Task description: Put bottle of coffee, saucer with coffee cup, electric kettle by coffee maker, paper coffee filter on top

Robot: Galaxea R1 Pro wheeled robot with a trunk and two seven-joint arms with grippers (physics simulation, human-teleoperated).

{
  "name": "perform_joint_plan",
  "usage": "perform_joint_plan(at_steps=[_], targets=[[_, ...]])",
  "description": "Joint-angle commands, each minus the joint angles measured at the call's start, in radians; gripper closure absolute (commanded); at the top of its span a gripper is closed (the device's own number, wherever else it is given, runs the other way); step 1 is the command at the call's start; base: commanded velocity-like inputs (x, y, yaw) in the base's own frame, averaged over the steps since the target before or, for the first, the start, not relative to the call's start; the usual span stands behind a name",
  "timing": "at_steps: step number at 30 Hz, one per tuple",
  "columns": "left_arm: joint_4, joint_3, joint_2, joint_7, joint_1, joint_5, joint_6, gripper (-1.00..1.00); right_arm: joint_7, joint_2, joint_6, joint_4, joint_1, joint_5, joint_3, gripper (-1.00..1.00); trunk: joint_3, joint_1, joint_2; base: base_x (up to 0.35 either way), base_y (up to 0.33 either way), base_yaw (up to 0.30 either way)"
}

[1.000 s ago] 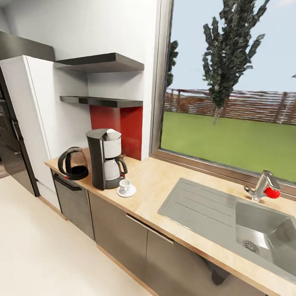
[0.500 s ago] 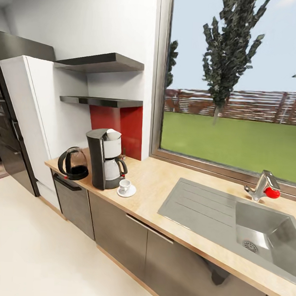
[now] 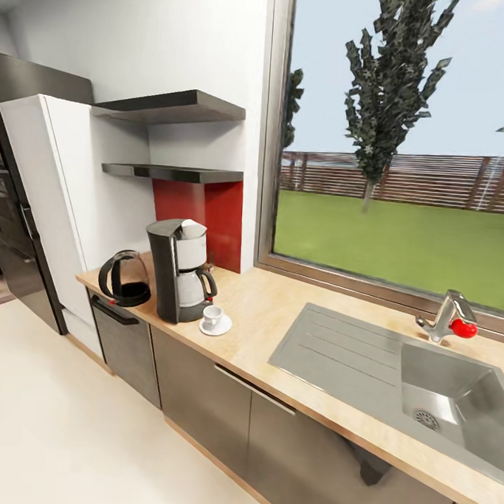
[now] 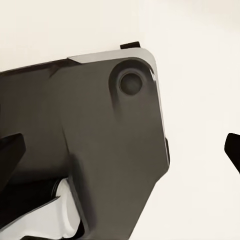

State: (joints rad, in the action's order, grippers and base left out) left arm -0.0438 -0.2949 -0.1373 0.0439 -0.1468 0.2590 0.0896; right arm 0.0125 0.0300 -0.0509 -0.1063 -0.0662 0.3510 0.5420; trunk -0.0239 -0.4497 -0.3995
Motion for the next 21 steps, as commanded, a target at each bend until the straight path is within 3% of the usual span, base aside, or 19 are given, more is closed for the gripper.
perform_joint_plan(at_steps=[1, 21], targets=[[-0.004, -0.009, 0.001, 0.001, 0.000, 0.008, 0.005, -1.00, 0.002, 0.001, -0.006, -0.003, 0.000, 0.010, 0.008, -1.00, 0.000, 0.000, -0.001, 0.000, 0.000, 0.000], [-0.003, -0.009, -0.005, 0.009, 0.020, 0.007, 0.001, -1.00, -0.005, 0.001, 0.004, -0.007, 0.000, 0.009, 0.010, -1.00, 0.000, 0.000, -0.001, 0.000, 0.000, 0.000]])
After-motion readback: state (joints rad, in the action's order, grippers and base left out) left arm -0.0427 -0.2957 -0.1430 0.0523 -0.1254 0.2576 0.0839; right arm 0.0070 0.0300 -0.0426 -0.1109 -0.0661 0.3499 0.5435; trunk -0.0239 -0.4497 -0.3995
